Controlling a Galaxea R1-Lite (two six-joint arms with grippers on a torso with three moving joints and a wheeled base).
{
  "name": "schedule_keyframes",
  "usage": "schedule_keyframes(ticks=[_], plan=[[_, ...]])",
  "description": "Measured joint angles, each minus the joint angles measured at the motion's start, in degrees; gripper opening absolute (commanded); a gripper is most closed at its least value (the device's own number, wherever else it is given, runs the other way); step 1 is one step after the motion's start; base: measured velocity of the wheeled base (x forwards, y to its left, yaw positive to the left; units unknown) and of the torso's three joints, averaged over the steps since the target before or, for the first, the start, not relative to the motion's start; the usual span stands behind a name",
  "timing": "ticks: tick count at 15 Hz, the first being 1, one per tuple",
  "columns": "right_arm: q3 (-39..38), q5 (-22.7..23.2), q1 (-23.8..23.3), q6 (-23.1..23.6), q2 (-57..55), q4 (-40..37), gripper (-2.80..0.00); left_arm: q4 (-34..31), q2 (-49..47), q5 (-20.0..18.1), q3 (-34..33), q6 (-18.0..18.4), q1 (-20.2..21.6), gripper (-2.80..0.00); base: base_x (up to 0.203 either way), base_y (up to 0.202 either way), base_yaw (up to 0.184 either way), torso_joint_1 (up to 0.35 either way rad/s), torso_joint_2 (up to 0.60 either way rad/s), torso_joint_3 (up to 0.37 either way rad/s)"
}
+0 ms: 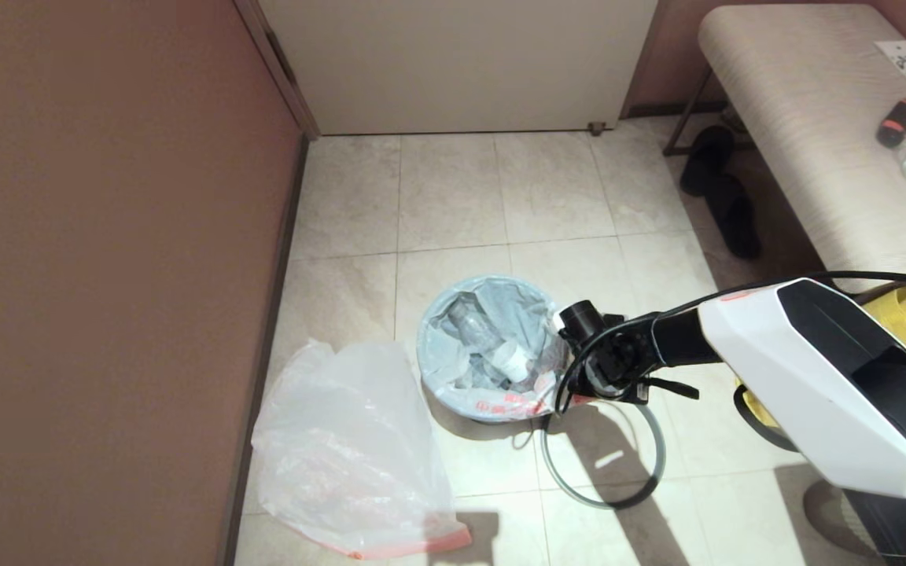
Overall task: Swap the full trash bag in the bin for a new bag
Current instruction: Place the trash bag on the floor
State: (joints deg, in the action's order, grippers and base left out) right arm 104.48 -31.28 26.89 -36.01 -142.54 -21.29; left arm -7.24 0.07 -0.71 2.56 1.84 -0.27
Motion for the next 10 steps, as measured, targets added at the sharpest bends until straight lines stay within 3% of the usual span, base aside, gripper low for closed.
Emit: schedule_keyframes(ticks=[6, 8, 10], plan=[[0.15, 2.19, 1.11, -0.59, 8.13, -6.60, -2.80, -0.02, 0.00, 0.02, 0.00, 0.00, 0.00, -2.80, 0.000, 0.000, 0.000, 0.000, 0.00, 0.000], [0.49, 6.38, 1.48, -2.94, 11.30, -10.00, -2.80, 0.00, 0.00, 0.00, 0.00, -0.02, 0.00, -2.80, 0.000, 0.000, 0.000, 0.000, 0.00, 0.000], [1.68, 13.96, 1.61, -6.99, 14.25, -13.93, -2.80, -0.01, 0.00, 0.02, 0.00, 0.00, 0.00, -2.80, 0.000, 0.000, 0.000, 0.000, 0.00, 0.000]])
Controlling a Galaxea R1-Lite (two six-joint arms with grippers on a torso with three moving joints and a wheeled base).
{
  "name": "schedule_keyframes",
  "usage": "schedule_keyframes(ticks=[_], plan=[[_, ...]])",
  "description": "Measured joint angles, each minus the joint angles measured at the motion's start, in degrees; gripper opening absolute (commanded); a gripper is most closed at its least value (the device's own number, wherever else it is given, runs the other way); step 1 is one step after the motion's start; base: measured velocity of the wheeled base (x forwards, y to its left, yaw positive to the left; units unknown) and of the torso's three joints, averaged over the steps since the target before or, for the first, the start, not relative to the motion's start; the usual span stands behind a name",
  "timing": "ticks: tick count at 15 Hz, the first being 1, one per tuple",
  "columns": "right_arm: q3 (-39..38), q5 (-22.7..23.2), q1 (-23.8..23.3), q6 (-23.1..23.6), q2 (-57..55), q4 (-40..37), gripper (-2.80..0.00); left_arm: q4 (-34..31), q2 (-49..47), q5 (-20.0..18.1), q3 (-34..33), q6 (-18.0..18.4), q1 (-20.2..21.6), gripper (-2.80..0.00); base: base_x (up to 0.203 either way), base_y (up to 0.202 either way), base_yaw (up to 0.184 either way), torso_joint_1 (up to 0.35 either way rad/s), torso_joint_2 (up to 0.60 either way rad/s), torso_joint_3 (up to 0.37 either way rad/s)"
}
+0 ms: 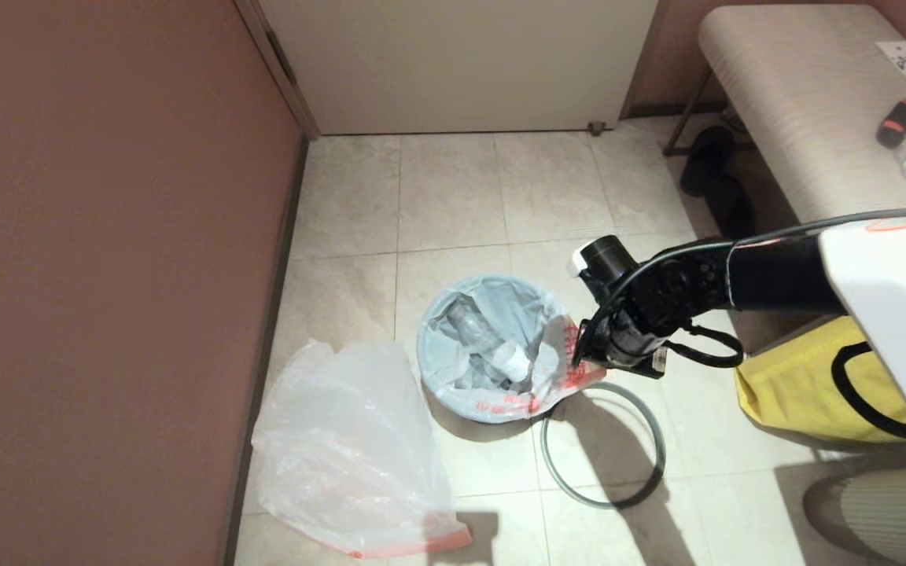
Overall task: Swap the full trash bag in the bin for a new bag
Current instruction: Place the trash bag on the floor
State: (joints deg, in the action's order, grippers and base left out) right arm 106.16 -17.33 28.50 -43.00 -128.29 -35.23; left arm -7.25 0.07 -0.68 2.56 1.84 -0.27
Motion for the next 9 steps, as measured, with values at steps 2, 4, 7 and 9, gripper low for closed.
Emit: schedule_keyframes(ticks=[2, 4, 7, 9], plan=[[1.26, 9.10, -0.01, -4.25, 2.49, -3.22, -2.80, 0.03, 0.00, -0.02, 0.00, -0.02, 0.00, -2.80, 0.000, 0.000, 0.000, 0.000, 0.00, 0.000], [1.82, 16.48, -0.17, -5.86, 4.39, -3.78, -2.80, 0.01, 0.00, 0.00, 0.00, 0.00, 0.00, -2.80, 0.000, 0.000, 0.000, 0.000, 0.00, 0.000], [1.33, 18.92, -1.60, -6.03, 5.63, -3.93, -2.80, -0.02, 0.00, 0.00, 0.00, 0.00, 0.00, -2.80, 0.000, 0.000, 0.000, 0.000, 0.00, 0.000], [0.21, 22.44, -4.40, -6.67, 5.51, -3.99, -2.80, -0.02, 0.00, -0.04, 0.00, 0.00, 0.00, -2.80, 0.000, 0.000, 0.000, 0.000, 0.00, 0.000]])
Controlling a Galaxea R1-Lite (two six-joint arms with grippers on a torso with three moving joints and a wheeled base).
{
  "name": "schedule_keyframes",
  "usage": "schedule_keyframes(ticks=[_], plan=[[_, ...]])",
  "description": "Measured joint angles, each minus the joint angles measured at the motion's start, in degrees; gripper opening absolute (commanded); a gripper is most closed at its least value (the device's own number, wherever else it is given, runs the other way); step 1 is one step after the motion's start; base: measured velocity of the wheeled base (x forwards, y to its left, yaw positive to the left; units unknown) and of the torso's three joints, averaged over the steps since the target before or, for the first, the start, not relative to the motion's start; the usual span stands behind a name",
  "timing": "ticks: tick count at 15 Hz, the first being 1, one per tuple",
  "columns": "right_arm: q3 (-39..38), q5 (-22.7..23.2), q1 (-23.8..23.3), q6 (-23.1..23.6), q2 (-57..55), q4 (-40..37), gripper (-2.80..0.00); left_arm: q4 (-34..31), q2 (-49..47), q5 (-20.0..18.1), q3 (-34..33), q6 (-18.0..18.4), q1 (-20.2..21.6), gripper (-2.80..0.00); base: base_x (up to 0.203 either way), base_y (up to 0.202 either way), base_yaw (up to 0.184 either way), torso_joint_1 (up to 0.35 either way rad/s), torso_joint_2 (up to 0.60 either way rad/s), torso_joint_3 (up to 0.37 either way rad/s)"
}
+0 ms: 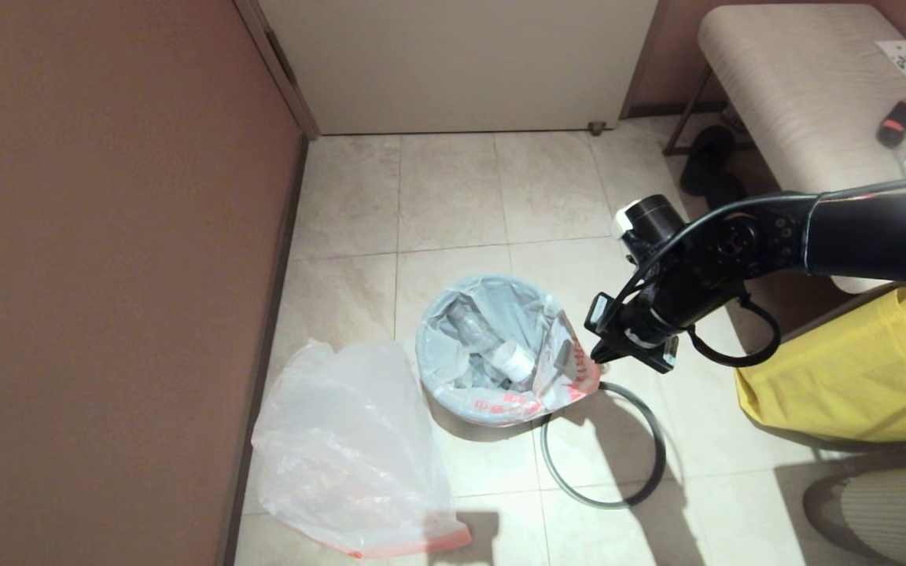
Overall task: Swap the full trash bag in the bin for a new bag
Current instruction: Place the trash bag on the floor
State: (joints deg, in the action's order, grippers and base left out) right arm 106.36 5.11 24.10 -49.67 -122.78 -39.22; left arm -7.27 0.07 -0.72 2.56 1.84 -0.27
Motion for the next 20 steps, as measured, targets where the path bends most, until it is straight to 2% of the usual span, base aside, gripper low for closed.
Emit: schedule_keyframes(ticks=[2, 3, 5, 10, 12, 14, 20], plan=[[-0.19, 4.23, -3.45, -0.43, -1.58, 0.16, -2.80, 0.00, 0.00, 0.04, 0.00, -0.06, 0.00, -2.80, 0.000, 0.000, 0.000, 0.000, 0.00, 0.000], [0.00, 7.12, -5.27, -0.43, -2.83, 0.41, 0.00, 0.00, 0.00, 0.02, -0.02, -0.02, 0.00, -2.80, 0.000, 0.000, 0.000, 0.000, 0.00, 0.000], [0.95, 12.04, -7.88, -0.05, -5.81, 2.17, 0.00, 0.05, 0.00, 0.02, -0.02, -0.02, 0.00, -2.80, 0.000, 0.000, 0.000, 0.000, 0.00, 0.000], [1.99, 17.11, -11.29, 0.02, -14.71, 13.34, 0.00, 0.00, 0.00, 0.04, -0.02, -0.02, 0.00, -2.80, 0.000, 0.000, 0.000, 0.000, 0.00, 0.000], [2.01, 18.97, -12.75, -2.44, -16.61, 16.17, 0.00, 0.00, 0.00, 0.02, -0.02, -0.05, 0.00, -2.80, 0.000, 0.000, 0.000, 0.000, 0.00, 0.000], [1.79, 23.77, -13.66, -7.22, -17.50, 20.04, 0.00, 0.00, 0.00, 0.02, -0.02, -0.01, 0.00, -2.80, 0.000, 0.000, 0.000, 0.000, 0.00, 0.000], [1.27, 25.08, -13.59, -13.17, -19.44, 23.33, 0.00, 0.00, 0.00, 0.02, -0.02, 0.00, 0.00, -2.80, 0.000, 0.000, 0.000, 0.000, 0.00, 0.000]])
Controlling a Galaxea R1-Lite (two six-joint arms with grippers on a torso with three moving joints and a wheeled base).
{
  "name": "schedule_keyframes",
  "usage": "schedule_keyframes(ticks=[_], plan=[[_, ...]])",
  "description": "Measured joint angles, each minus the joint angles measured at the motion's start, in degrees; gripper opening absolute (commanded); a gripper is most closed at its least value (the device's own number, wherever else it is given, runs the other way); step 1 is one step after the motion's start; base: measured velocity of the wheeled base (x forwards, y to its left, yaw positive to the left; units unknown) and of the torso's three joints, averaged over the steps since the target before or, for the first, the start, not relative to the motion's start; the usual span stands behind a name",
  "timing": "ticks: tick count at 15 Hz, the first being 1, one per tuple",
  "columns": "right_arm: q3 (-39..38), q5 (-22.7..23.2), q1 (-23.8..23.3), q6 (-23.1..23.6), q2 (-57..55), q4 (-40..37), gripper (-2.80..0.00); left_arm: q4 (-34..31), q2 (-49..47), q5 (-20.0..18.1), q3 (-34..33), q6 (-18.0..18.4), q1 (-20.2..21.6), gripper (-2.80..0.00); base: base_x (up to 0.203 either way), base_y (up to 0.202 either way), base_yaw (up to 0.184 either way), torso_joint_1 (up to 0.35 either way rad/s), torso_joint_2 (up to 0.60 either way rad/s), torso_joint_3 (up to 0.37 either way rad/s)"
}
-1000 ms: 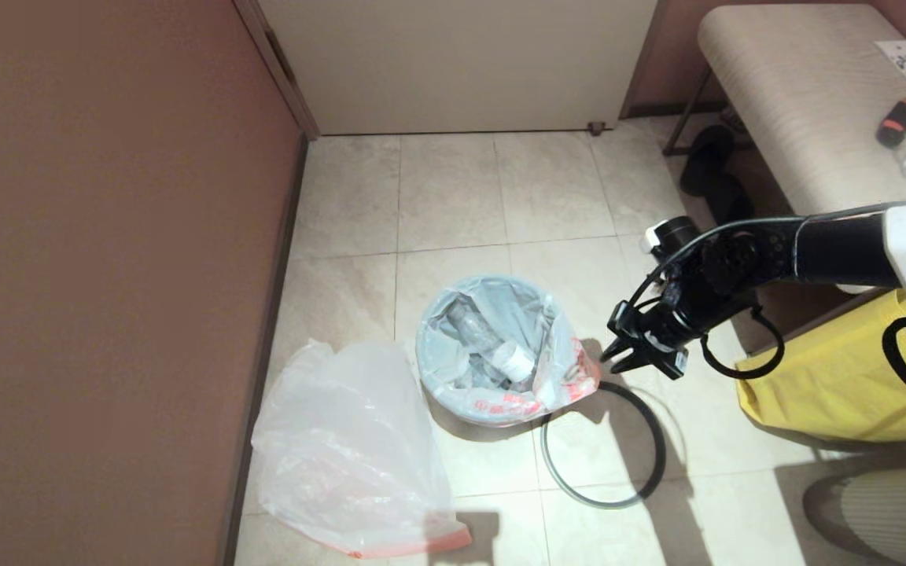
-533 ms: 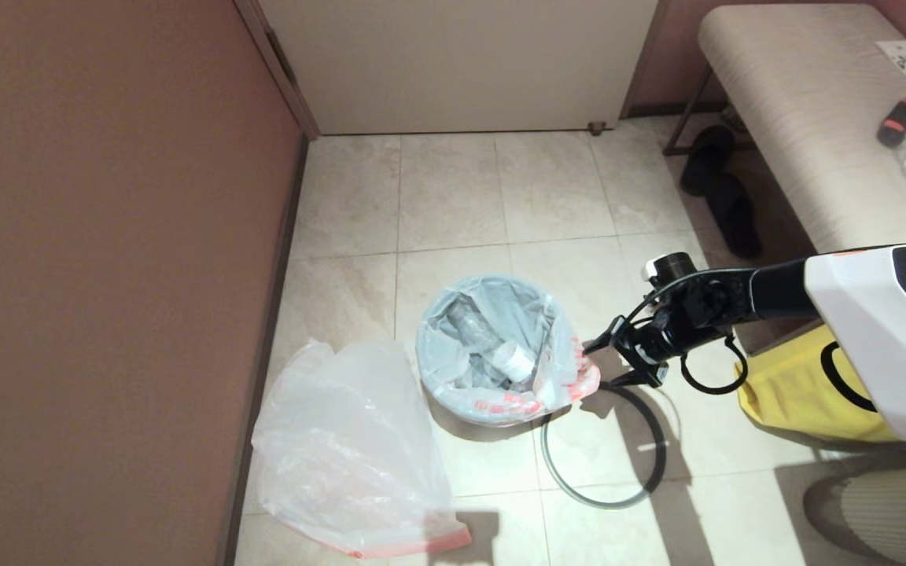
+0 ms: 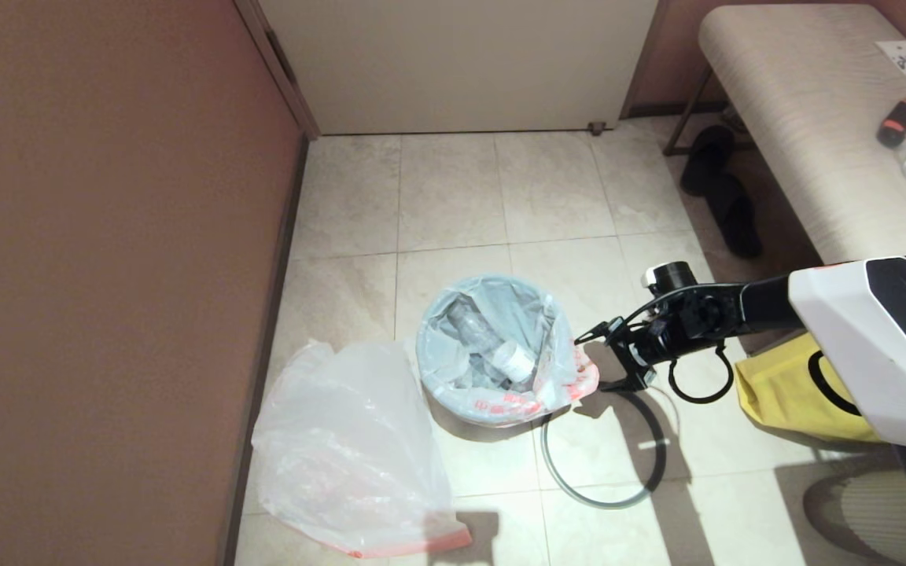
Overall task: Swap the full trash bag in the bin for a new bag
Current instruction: Place the trash bag on the floor
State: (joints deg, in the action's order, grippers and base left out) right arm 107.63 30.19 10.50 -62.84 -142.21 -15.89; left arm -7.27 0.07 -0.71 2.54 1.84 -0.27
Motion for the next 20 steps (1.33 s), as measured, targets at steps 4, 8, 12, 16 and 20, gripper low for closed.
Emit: schedule_keyframes(ticks=[4, 8, 12, 16, 20], plan=[[0.00, 3.77, 0.36, -5.88, -0.81, 2.87, 0.00, 0.00, 0.00, 0.00, 0.00, -0.01, 0.00, -2.80, 0.000, 0.000, 0.000, 0.000, 0.00, 0.000], [-0.64, 12.01, -0.07, -12.75, 0.22, 4.72, 0.00, 0.00, 0.00, 0.02, 0.00, -0.02, 0.00, -2.80, 0.000, 0.000, 0.000, 0.000, 0.00, 0.000], [-4.49, 14.77, -0.90, -13.53, 3.08, 6.24, 0.00, 0.02, 0.00, 0.02, 0.00, 0.00, 0.00, -2.80, 0.000, 0.000, 0.000, 0.000, 0.00, 0.000], [-8.29, 9.68, -1.67, -13.22, 5.03, 10.93, 0.00, 0.02, 0.00, 0.01, 0.00, -0.01, 0.00, -2.80, 0.000, 0.000, 0.000, 0.000, 0.00, 0.000], [-10.28, 3.00, -1.70, -13.15, 4.44, 12.70, 0.00, 0.02, 0.00, 0.02, 0.00, 0.00, 0.02, -2.80, 0.000, 0.000, 0.000, 0.000, 0.00, 0.000]])
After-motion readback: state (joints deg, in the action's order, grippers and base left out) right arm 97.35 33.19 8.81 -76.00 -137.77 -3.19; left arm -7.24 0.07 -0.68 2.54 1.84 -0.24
